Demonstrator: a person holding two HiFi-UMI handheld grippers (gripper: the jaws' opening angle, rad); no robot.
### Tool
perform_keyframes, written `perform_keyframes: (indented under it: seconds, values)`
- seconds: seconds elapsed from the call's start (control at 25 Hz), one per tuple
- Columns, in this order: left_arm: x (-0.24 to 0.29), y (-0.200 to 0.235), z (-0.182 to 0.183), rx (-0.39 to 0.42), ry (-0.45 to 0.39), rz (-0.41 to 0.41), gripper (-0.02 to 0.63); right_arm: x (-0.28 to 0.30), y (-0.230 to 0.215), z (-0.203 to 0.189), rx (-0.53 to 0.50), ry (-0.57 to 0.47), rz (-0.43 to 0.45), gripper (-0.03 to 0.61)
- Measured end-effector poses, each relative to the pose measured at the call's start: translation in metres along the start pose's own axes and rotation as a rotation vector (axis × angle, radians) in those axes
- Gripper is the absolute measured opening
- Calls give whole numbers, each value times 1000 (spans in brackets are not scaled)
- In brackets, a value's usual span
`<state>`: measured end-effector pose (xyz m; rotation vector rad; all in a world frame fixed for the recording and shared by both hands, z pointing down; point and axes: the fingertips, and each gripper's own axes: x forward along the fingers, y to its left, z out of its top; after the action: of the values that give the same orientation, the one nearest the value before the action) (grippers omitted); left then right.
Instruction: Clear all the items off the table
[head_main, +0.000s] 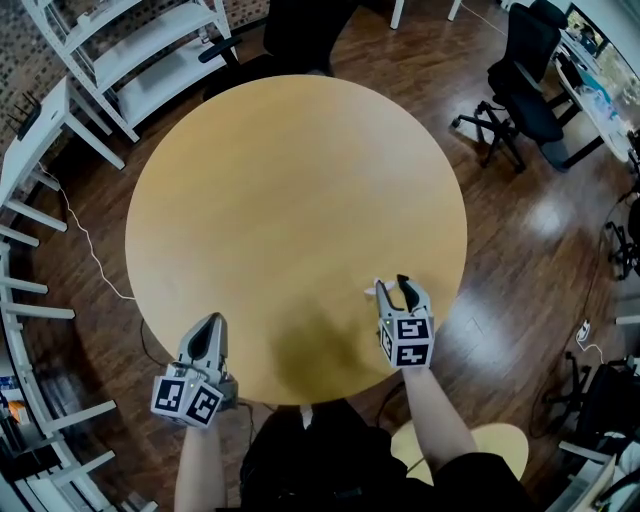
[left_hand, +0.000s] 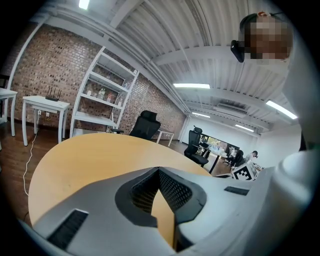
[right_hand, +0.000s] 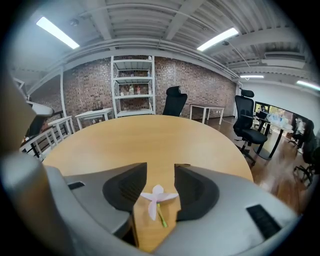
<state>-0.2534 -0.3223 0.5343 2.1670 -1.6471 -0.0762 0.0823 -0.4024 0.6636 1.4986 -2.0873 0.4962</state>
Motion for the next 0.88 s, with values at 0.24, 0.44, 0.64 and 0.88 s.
perform_keyframes:
  seconds: [0.24, 0.44, 0.64, 0.88]
  values:
    - [-2, 0, 10, 3, -26, -34, -9, -16, 3, 17, 9, -45, -26, 179]
    - [-2, -7, 25, 18, -74, -71, -9, -43, 0, 42, 28, -131, -57, 179]
    - [4, -16, 58, 17, -180, -101, -9, -84, -4, 85, 21, -337, -92, 93]
    - [-8, -30, 92, 74, -256, -171, -9, -149, -13, 131, 1, -511, -171, 5]
